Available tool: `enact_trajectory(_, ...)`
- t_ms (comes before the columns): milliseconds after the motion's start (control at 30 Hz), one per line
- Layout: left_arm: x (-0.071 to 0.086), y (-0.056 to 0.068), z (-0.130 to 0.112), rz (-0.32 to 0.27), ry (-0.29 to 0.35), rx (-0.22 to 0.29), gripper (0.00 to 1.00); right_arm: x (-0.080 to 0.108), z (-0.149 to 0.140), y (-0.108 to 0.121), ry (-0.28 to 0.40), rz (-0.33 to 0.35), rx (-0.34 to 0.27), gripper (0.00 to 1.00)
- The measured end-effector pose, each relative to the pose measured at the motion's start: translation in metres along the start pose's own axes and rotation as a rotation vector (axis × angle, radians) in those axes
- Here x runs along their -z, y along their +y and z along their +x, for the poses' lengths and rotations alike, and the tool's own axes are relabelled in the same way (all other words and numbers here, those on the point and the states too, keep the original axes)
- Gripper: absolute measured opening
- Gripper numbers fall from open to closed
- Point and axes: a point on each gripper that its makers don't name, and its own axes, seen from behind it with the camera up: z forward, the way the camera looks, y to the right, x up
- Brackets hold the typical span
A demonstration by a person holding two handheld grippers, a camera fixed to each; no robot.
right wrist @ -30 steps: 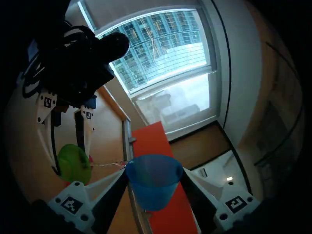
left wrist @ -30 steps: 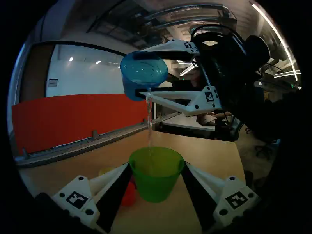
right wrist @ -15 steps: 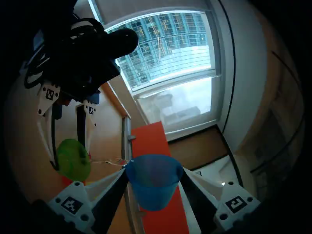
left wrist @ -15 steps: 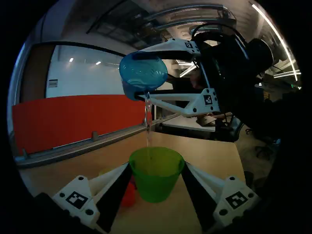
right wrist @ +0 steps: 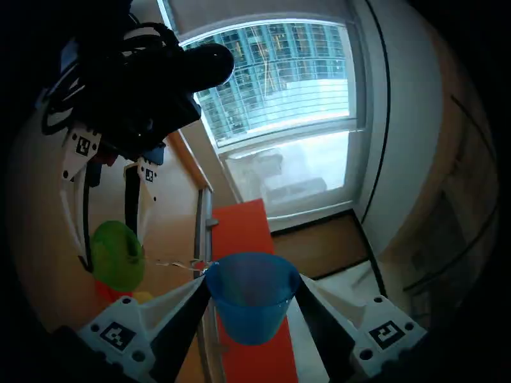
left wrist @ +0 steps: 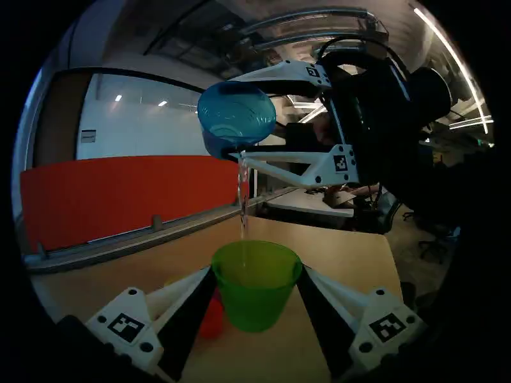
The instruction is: Pour water
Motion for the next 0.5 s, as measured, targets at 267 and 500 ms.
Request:
enact_trajectory(267,0.0000,-0.0014,0.0007,0.000,0.003,0.002,0.86,0.0001,-0.0001,0.0027,-0.004,-0.003,0.036,0.91)
enact_trajectory(500,-0.0005,-0.0025,0.0018,-0.001,0.004,0.003,0.86,-0.0010,0.0018,0.0034,-0.007,0.000,0.066,0.91)
